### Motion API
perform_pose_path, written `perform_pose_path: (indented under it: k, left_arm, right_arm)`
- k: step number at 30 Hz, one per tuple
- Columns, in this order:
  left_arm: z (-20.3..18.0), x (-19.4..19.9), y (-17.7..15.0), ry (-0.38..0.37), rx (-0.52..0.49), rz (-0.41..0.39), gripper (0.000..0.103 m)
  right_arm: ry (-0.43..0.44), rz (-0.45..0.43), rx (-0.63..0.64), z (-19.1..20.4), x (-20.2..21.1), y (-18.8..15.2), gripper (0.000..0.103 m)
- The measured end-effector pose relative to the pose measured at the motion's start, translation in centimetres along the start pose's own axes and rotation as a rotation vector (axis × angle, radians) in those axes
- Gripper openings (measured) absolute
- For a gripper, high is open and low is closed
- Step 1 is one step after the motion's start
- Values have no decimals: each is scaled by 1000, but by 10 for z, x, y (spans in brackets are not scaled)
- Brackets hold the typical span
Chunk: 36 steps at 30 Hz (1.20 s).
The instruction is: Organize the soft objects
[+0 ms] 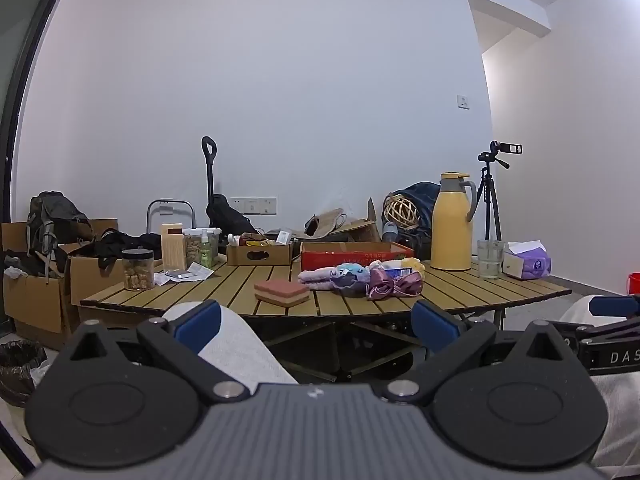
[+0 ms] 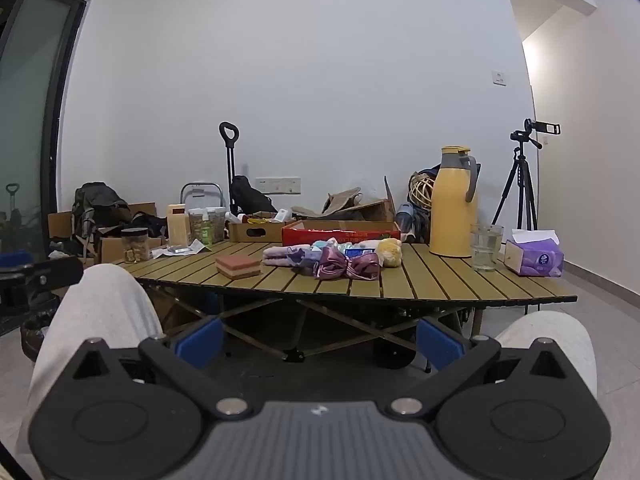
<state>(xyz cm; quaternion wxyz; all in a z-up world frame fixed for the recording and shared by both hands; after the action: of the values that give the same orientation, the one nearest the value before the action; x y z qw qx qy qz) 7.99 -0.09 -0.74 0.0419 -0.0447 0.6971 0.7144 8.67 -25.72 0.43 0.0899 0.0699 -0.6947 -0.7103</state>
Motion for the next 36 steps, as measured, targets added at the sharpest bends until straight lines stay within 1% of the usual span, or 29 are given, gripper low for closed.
perform_pose_path:
  k: [4, 6, 8, 11, 27, 36]
  left_arm:
    - [-4, -3, 3, -4, 6, 13, 103]
    - [-9, 2, 5, -1, 6, 2, 103]
    - [-13, -3, 1, 1, 4, 24, 103]
    - [0, -2, 1, -8, 16, 11, 103]
    - [2, -1, 1, -12, 13, 4, 103]
    - [4, -1, 2, -1, 14, 13, 103]
  right_arm:
    - [-7, -4, 3, -1, 0, 1, 103]
    - [-8, -5, 0, -1, 0, 1, 103]
    - [-7, -14, -5, -1, 1, 2, 103]
    - [1, -10, 1, 2, -1, 7, 103]
    - [23, -11, 3, 2, 1, 3, 103]
    - [29, -2, -4, 2, -1, 3, 103]
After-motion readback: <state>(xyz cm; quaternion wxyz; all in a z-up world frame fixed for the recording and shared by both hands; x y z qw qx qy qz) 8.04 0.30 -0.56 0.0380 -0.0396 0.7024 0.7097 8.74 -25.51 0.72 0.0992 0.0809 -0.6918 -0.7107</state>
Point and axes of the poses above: each gripper's, at about its wrist camera, not at the fingertips, and x roughly against the way its jaws point, z to its left, y to its top, the point moved 8 cm from there along -x, roughly the way its jaws point, and after that the axes turned 12 degrees about -z, right-handed, at the moved point
